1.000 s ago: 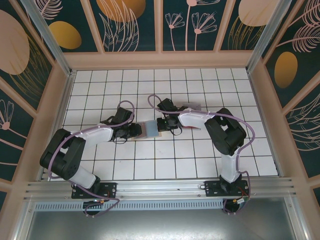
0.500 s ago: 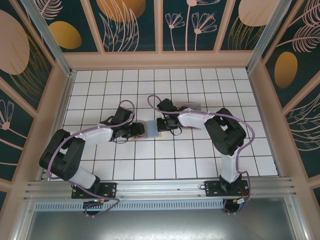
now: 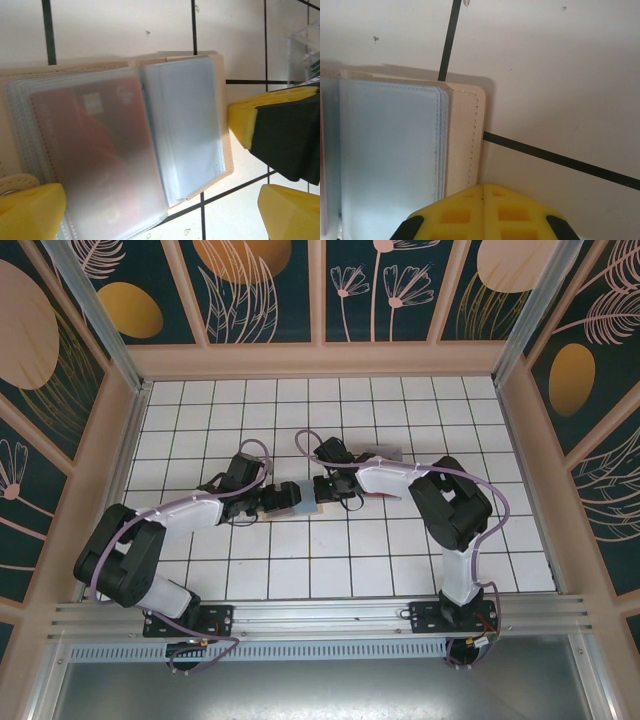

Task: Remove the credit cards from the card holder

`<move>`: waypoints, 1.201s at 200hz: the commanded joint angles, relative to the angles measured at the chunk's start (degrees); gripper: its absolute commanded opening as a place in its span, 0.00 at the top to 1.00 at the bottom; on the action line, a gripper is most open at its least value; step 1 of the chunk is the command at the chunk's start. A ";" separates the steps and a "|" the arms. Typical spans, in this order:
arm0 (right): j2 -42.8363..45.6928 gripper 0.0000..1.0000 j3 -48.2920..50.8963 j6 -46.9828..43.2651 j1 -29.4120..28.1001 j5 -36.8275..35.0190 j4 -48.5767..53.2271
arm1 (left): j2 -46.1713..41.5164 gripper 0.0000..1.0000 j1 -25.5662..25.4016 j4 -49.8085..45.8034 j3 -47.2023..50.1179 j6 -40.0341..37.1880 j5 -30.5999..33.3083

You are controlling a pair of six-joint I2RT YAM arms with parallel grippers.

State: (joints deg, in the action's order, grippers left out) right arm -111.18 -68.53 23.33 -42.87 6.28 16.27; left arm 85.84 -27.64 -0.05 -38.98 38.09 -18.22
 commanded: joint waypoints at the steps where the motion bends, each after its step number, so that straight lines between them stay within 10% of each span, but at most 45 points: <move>1: -2.11 1.00 0.02 1.19 -1.07 0.84 0.52 | -1.35 0.05 0.22 1.97 0.77 -0.13 -2.61; 104: -2.07 1.00 0.35 1.45 -1.07 0.75 0.54 | -1.11 0.07 0.26 -3.13 -0.01 0.79 7.05; 240: -2.33 1.00 0.29 1.72 -1.16 1.01 0.58 | -1.09 0.15 0.15 3.12 0.66 0.19 -2.59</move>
State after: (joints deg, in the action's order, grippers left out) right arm -111.18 -68.53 24.38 -42.87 6.28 16.27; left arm 86.39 -27.64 0.25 -38.57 38.39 -17.61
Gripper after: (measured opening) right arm 0.050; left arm 0.849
